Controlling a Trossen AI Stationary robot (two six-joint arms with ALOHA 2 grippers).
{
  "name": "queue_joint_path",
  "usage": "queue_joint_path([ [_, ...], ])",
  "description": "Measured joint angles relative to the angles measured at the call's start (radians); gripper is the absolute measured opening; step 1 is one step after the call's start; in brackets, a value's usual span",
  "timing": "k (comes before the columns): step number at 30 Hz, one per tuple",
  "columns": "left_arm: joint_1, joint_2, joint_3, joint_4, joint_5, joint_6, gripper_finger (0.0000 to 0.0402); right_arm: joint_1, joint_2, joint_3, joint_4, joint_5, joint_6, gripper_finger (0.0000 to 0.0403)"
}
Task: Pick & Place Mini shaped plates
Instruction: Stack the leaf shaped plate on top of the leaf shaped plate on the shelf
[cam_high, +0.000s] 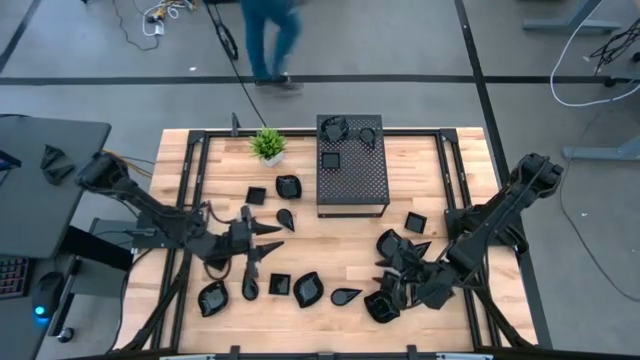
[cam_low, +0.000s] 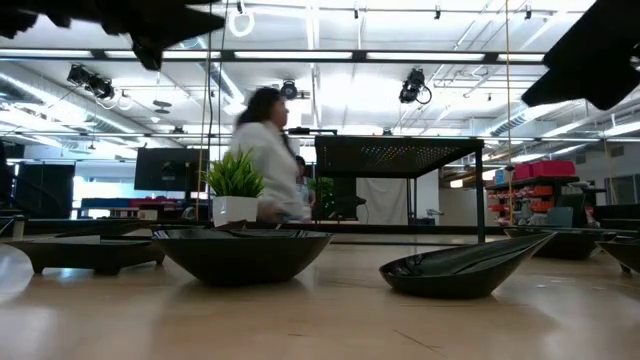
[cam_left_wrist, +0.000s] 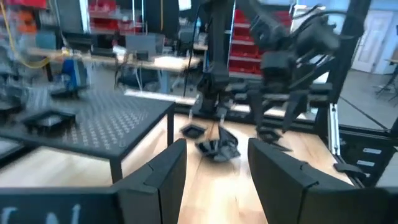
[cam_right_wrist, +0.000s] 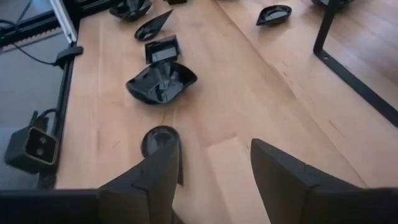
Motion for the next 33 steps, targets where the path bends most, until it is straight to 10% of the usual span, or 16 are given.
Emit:
queue_joint_path([
  [9, -0.144, 0.0, 0.117, -0.133, -0.254, 0.185, 0.0177, -0.02, 0.0, -0.027, 0.053, 0.0, -0.011, 0.0204],
  [18, -0.239, 0.0, 0.362, -0.759, -0.279, -0.031, 0.0177, -0.043, 0.0, -0.027, 0.096, 0.001, -0.087, 0.0204],
  [33, -0.267, 0.035, 0.504, -1.566, 0.492, -1.107, 0.0177, -0.085, 0.0, -0.027, 0.097, 0.0, -0.177, 0.0204],
])
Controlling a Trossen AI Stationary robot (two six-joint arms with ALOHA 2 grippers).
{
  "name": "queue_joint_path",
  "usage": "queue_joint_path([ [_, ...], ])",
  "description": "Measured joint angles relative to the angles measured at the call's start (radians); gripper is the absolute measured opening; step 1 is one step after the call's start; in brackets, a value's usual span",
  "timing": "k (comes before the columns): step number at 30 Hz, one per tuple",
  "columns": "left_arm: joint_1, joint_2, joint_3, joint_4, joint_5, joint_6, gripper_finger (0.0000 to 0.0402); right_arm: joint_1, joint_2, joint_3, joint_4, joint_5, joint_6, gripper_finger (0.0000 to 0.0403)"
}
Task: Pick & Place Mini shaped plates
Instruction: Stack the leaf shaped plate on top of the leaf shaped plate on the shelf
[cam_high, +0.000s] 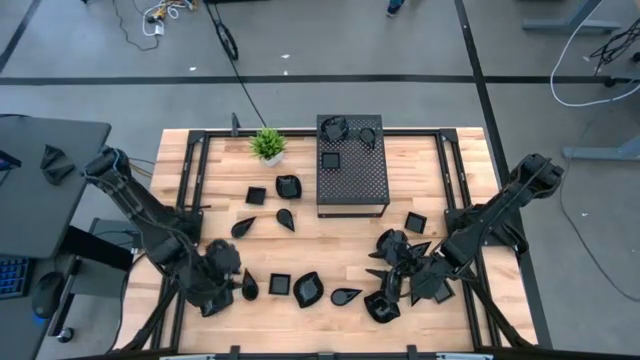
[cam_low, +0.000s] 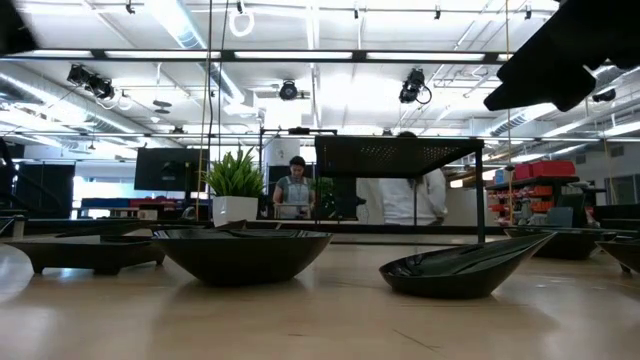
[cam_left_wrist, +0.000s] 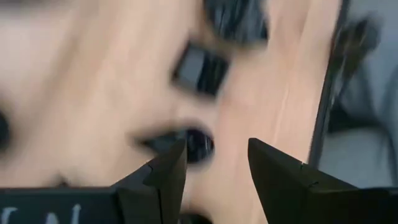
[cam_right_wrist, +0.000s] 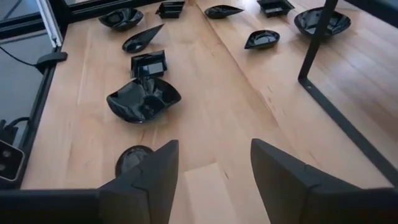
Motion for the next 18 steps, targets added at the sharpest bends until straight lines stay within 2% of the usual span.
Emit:
queue_joint_path([
  [3, -0.03, 0.059, 0.0, 0.006, 0.12, -0.05, 0.0177, -0.011, 0.0, 0.0, 0.001, 0.0, -0.013, 0.0204],
  [10, -0.132, 0.227, 0.0, 0.001, 0.263, -0.141, 0.0177, -0.042, 0.0, 0.0, 0.003, 0.0, -0.044, 0.0204],
  [18, -0.246, 0.293, 0.0, 0.031, 0.289, -0.406, 0.0176, -0.071, 0.0, 0.0, 0.004, 0.0, -0.061, 0.0204],
])
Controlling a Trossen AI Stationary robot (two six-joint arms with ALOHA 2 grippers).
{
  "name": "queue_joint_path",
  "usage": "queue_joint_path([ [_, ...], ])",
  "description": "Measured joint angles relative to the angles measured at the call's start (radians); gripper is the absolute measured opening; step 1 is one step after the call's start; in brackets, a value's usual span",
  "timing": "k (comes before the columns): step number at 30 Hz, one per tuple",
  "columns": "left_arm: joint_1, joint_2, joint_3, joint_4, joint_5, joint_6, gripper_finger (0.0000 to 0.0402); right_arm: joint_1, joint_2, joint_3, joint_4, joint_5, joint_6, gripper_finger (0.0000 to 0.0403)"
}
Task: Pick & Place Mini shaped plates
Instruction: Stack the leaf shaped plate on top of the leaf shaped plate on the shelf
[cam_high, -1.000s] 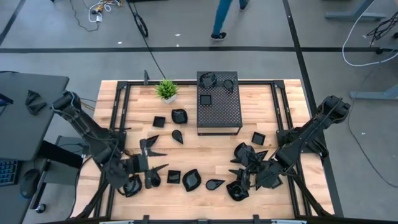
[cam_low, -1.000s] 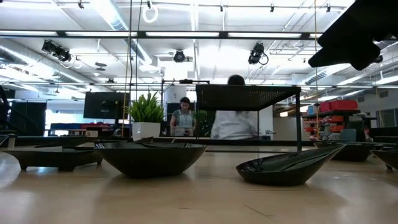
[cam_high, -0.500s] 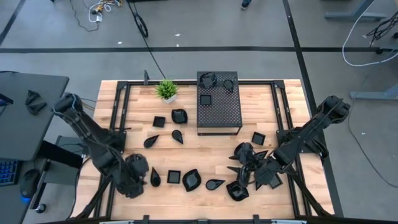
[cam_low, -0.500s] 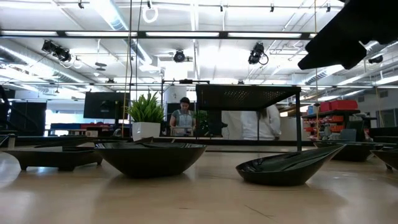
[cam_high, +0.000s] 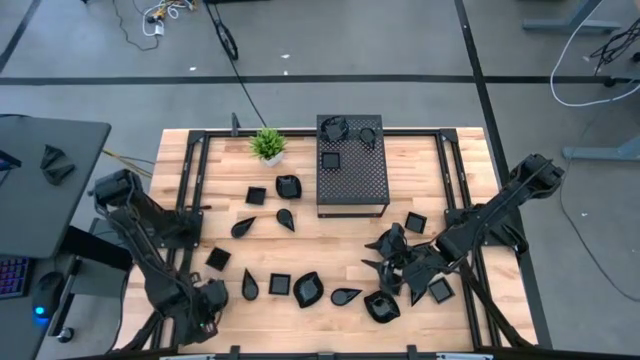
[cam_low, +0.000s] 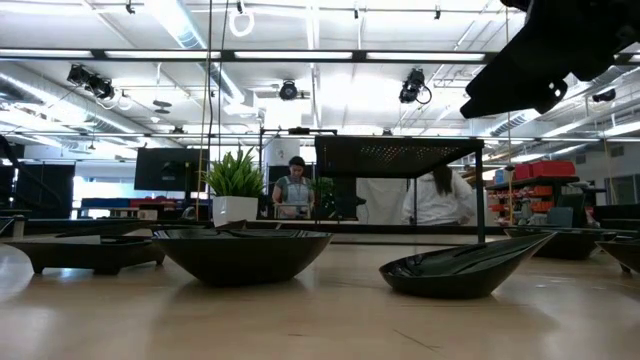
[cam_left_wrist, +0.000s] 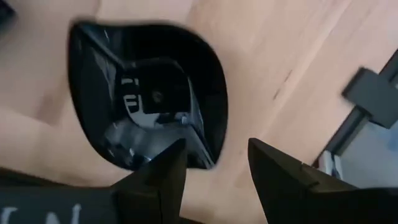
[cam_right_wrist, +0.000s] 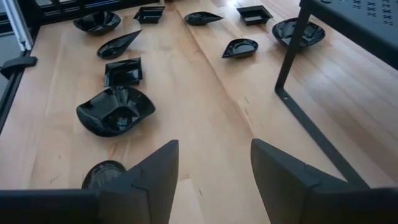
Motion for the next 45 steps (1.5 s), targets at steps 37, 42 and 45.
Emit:
queue_joint_path([
  [37, -0.028, 0.131, -0.001, 0.034, -0.058, 0.079, 0.0172, -0.012, 0.0, 0.0, 0.0, 0.0, -0.053, 0.0204],
  [42, -0.023, 0.131, -0.001, 0.033, -0.058, 0.044, 0.013, -0.012, 0.0, 0.0, 0.0, 0.0, -0.056, 0.0204],
  [45, -0.022, 0.131, -0.001, 0.033, -0.058, 0.044, 0.0092, -0.012, 0.0, 0.0, 0.0, 0.01, -0.061, 0.0204],
])
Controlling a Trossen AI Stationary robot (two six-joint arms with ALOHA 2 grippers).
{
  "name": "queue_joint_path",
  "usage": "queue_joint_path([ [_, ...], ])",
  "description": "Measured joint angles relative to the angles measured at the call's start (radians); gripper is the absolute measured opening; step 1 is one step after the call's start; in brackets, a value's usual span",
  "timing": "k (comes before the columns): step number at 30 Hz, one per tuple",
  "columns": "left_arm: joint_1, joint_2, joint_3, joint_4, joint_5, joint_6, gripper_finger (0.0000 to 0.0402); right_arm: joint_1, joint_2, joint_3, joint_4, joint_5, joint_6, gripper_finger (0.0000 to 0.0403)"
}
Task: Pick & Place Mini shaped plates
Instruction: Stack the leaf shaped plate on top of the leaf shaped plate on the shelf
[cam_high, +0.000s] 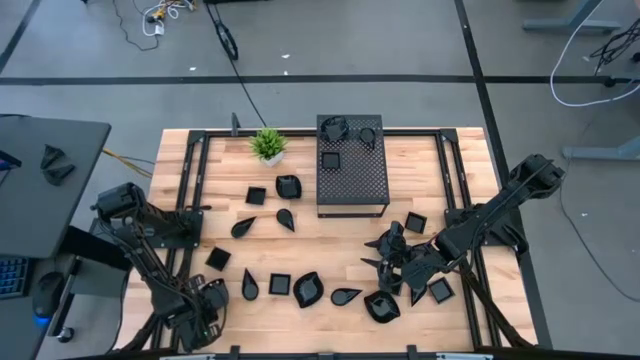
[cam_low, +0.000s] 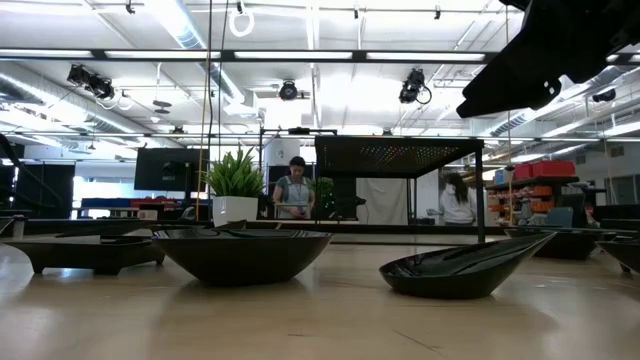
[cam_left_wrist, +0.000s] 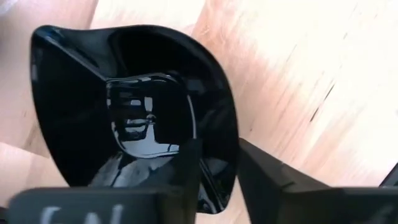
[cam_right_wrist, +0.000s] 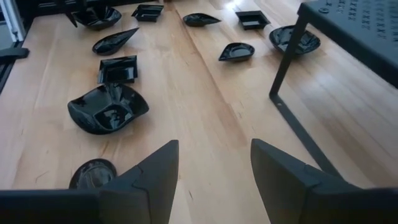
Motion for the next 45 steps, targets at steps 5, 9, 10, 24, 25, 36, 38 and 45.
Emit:
queue_joint_path([
  [5, 0.002, -0.003, 0.001, 0.011, 0.0, 0.0, 0.0027, 0.0, 0.0, 0.0, 0.0, 0.016, -0.002, 0.0204],
  [9, 0.01, -0.002, 0.028, -0.012, 0.001, 0.003, 0.0007, 0.0, 0.0, 0.0, 0.0, 0.016, -0.003, 0.0204],
  [10, 0.013, -0.002, 0.04, -0.032, 0.0, 0.007, 0.0008, 0.0, 0.0, 0.0, 0.0, 0.016, -0.003, 0.0204],
  [24, 0.1, -0.002, 0.355, -0.446, -0.151, 0.157, 0.001, 0.0, 0.0, 0.0, 0.0, 0.034, -0.018, 0.0204],
  [25, 0.112, -0.002, 0.382, -0.47, -0.16, 0.171, 0.0011, 0.0, 0.0, 0.0, 0.0, 0.034, -0.018, 0.0204],
  [36, 0.389, -0.002, 0.692, -0.651, -0.257, 0.529, 0.0004, 0.0, 0.0, 0.0, 0.0, 0.034, -0.018, 0.0204],
  [38, 0.47, -0.002, 0.751, -0.649, -0.297, 0.654, 0.0004, 0.0, 0.0, 0.0, 0.001, 0.034, -0.013, 0.0204],
  [45, 0.767, -0.001, 0.905, -0.492, -0.408, 1.232, 0.0003, 0.0, 0.0, 0.0, 0.041, 0.034, -0.002, 0.0204],
])
